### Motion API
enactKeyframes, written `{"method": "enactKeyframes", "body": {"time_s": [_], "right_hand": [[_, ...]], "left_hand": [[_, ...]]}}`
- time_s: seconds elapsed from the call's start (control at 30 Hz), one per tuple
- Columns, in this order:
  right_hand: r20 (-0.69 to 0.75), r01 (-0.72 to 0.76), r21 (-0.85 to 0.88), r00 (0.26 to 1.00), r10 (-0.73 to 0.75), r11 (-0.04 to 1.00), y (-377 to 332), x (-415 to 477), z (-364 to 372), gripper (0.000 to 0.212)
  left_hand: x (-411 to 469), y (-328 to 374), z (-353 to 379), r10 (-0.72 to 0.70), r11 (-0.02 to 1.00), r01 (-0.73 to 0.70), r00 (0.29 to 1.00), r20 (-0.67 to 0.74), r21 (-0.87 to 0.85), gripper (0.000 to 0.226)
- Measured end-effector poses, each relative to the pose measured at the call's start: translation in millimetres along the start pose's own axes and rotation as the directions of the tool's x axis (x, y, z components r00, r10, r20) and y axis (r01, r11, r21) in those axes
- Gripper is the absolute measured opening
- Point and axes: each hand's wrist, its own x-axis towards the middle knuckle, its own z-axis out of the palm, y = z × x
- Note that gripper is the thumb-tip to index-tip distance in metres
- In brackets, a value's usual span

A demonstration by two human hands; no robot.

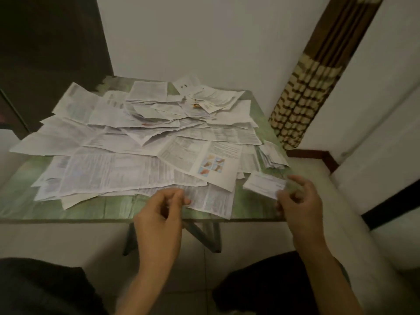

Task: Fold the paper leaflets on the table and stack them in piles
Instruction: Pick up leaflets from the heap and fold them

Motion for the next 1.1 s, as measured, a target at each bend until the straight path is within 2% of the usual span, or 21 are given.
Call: {"method": "enactKeyframes", "body": {"time_s": [0.03, 0.1, 0.17, 0.3, 0.37, 0.57, 0.77, 0.87, 0.93, 1.0, 1.1], "right_hand": [[-0.085, 0.029, -0.055, 0.996, -0.033, 0.998, 4.6, 8.1, -7.1, 0.031], [-0.172, 0.085, -0.284, 0.975, -0.138, 0.955, 14.7, 21.3, -14.5, 0.02], [-0.172, 0.107, -0.515, 0.959, -0.225, 0.851, 23.0, 28.7, -16.2, 0.01], [-0.068, 0.099, -0.711, 0.975, -0.209, 0.696, 26.6, 36.6, -13.9, 0.013], [-0.04, 0.103, -0.717, 0.981, -0.188, 0.689, 25.5, 39.1, -15.0, 0.015], [-0.126, 0.17, -0.506, 0.955, -0.268, 0.846, 17.7, 42.1, -22.1, 0.011], [-0.143, 0.277, -0.418, 0.92, -0.364, 0.865, -2.4, 36.5, -21.6, 0.012], [-0.031, 0.385, -0.421, 0.899, -0.437, 0.822, -10.0, 24.9, -3.5, 0.009], [0.132, 0.462, -0.408, 0.883, -0.45, 0.787, -9.7, 15.2, 16.8, 0.006], [0.364, 0.575, -0.397, 0.814, -0.453, 0.715, -6.3, 2.7, 44.4, 0.009], [0.638, 0.679, -0.386, 0.686, -0.35, 0.625, -0.1, -11.1, 76.0, 0.037]], "left_hand": [[-0.8, 1.9, 2.5, 0.008, 1.0, -0.009, 0.999, 0.041, 0.019, 0.02], [-5.8, 6.4, 9.6, 0.017, 0.999, -0.021, 0.99, 0.139, 0.027, 0.017], [-12.2, 10.8, 16.6, 0.04, 0.999, -0.043, 0.977, 0.211, 0.007, 0.016], [-16.6, 15.5, 18.2, 0.082, 0.996, -0.088, 0.957, 0.277, 0.008, 0.019], [-16.1, 15.4, 15.3, 0.09, 0.996, -0.094, 0.96, 0.266, 0.0, 0.019], [-10.9, 18.5, 6.3, 0.087, 0.995, -0.077, 0.981, 0.175, -0.065, 0.008], [-6.4, 14.9, 1.3, 0.07, 0.996, -0.062, 0.985, 0.155, -0.059, 0.014], [-4.6, 11.6, 0.2, 0.061, 0.998, -0.055, 0.985, 0.16, -0.041, 0.018], [-2.9, 9.7, 1.9, 0.065, 0.998, -0.063, 0.983, 0.175, -0.015, 0.018], [0.4, 7.5, -1.6, 0.065, 0.997, -0.071, 0.979, 0.195, 0.023, 0.013], [4.0, 6.7, -9.2, 0.071, 0.993, -0.09, 0.972, 0.222, 0.074, 0.017]]}}
